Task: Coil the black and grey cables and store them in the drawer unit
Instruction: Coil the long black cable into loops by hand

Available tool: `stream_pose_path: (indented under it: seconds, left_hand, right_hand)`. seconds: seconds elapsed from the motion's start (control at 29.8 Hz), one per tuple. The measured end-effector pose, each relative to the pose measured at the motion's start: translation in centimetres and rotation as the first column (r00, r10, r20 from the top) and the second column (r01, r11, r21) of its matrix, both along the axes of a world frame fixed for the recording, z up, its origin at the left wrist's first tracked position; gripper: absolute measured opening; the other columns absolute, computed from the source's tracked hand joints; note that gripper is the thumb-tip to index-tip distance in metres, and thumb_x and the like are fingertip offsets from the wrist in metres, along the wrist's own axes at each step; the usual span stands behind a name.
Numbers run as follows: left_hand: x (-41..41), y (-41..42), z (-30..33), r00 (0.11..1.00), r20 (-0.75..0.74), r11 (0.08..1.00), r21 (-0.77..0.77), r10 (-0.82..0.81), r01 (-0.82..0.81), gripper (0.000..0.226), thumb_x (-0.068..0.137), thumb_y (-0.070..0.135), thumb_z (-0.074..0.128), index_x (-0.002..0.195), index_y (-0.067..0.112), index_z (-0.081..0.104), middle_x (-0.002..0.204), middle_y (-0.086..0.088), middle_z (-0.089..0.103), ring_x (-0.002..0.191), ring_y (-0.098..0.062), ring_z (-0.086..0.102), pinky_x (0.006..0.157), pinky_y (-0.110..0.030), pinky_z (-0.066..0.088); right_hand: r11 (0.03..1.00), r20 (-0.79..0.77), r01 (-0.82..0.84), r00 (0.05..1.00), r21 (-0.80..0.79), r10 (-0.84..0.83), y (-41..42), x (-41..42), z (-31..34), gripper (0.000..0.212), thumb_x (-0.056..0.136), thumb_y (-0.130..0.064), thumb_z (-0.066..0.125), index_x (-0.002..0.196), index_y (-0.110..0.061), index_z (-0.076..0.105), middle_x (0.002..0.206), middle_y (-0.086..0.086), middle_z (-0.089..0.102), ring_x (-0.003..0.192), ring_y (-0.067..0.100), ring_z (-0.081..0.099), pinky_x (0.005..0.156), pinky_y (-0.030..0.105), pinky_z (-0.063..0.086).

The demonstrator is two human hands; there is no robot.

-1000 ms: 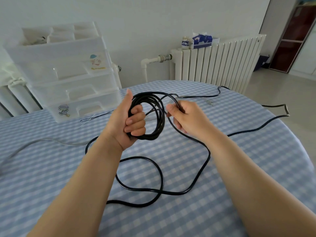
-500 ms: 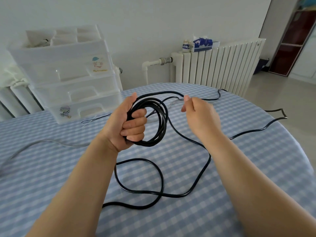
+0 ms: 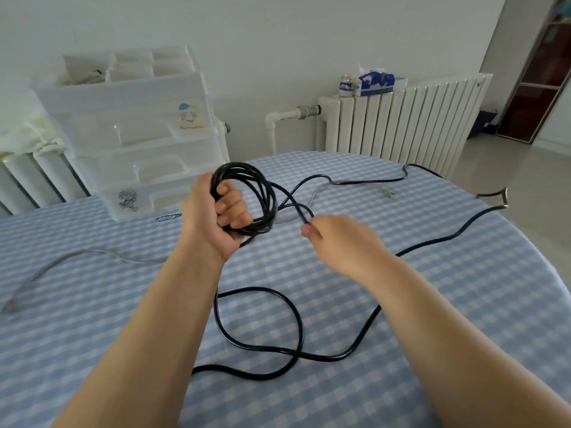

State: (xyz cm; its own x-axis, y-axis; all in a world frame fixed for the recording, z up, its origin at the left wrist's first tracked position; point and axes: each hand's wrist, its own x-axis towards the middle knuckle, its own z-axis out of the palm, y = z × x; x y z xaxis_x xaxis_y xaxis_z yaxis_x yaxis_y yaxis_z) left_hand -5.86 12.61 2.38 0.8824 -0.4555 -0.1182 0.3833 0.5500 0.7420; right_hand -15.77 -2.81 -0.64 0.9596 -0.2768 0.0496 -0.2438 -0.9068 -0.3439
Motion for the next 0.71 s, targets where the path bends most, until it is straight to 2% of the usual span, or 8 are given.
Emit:
stream_pose_path:
  seconds: [0.07,0.13,0.27,0.34,0.44,0.5,0.57,0.71]
  left_hand:
    - [0.7,0.6,-0.1,0.988,-0.054,0.988,-0.052,0.143,-0.146,0.034,0.09,0.019,0.029,0.056,0.021,0.035,0.04,0.009,0.022,0.032,-0.007,0.015,0.034,-0.02,0.015]
    - [1.5,1.2,-0.4,0.956,-0.149,0.957,-0.111,0.252,-0.27,0.032,0.087,0.015,0.026,0.057,0.02,0.034,0.042,0.009,0.023,0.032,-0.008,0.017,0.034,-0.02,0.019]
    - [2.1,1.7,-1.2,0.88,-0.285,0.89,-0.147,0.379,-0.431,0.031,0.086,0.012,0.025,0.057,0.018,0.035,0.045,0.007,0.026,0.034,-0.011,0.021,0.037,-0.018,0.023]
    - [2.0,1.6,-1.3,0.872,-0.297,0.885,-0.141,0.39,-0.443,0.031,0.087,0.014,0.025,0.058,0.018,0.035,0.046,0.007,0.027,0.035,-0.011,0.021,0.038,-0.017,0.024]
    - [1.3,0.9,-1.1,0.884,-0.222,0.895,-0.084,0.411,-0.438,0.032,0.089,0.015,0.024,0.059,0.018,0.035,0.045,0.007,0.025,0.035,-0.011,0.02,0.039,-0.019,0.022]
    - [0.6,0.3,-0.9,0.893,-0.115,0.898,-0.01,0.435,-0.439,0.032,0.089,0.017,0.025,0.058,0.019,0.034,0.045,0.006,0.024,0.037,-0.012,0.018,0.039,-0.02,0.021]
    - [0.3,-0.2,-0.7,0.896,0.002,0.892,0.094,0.444,-0.442,0.034,0.091,0.022,0.027,0.058,0.02,0.033,0.046,0.005,0.022,0.038,-0.013,0.017,0.039,-0.019,0.021]
    - [0.3,-0.4,-0.5,0.914,0.098,0.888,0.214,0.395,-0.406,0.043,0.097,0.034,0.026,0.057,0.019,0.033,0.046,0.004,0.021,0.037,-0.014,0.016,0.039,-0.018,0.02]
  right_hand:
    - [0.995,-0.026,-0.068,0.997,-0.078,0.066,0.5,-0.2,-0.4,0.026,0.103,-0.025,0.034,0.126,-0.019,0.045,0.087,0.001,0.061,0.079,0.023,0.059,0.063,0.034,0.043]
    - [0.992,0.026,-0.084,0.996,-0.093,0.087,1.3,-0.2,-0.6,0.048,0.098,-0.009,0.041,0.14,-0.027,0.028,0.075,-0.003,0.055,0.063,0.018,0.054,0.053,0.033,0.041]
    - [0.98,0.298,-0.035,0.95,-0.195,0.093,2.3,0.0,-0.7,0.046,0.094,-0.006,0.049,0.13,-0.034,0.046,0.104,-0.01,0.065,0.079,0.019,0.063,0.059,0.031,0.047]
    - [0.966,0.243,-0.047,0.964,-0.253,0.111,2.5,0.0,-0.8,0.042,0.091,-0.006,0.051,0.124,-0.032,0.054,0.101,-0.009,0.068,0.082,0.02,0.064,0.061,0.03,0.048]
    - [0.93,0.057,-0.167,0.979,-0.328,0.196,3.1,-0.3,-0.9,0.039,0.083,0.002,0.052,0.112,-0.024,0.058,0.088,-0.005,0.067,0.075,0.02,0.063,0.054,0.028,0.041]
    - [0.901,0.009,-0.261,0.96,-0.347,0.281,3.7,-0.4,-1.0,0.039,0.078,0.008,0.05,0.105,-0.019,0.056,0.084,-0.003,0.066,0.066,0.019,0.058,0.049,0.027,0.033]
    - [0.893,0.067,-0.273,0.946,-0.357,0.316,3.9,-0.5,-0.9,0.037,0.078,0.008,0.049,0.104,-0.019,0.054,0.084,-0.004,0.066,0.062,0.019,0.054,0.046,0.027,0.031]
    - [0.92,0.169,-0.202,0.948,-0.336,0.27,2.9,-0.6,-0.3,0.034,0.085,0.001,0.05,0.108,-0.024,0.054,0.093,-0.008,0.068,0.077,0.019,0.063,0.062,0.032,0.05]
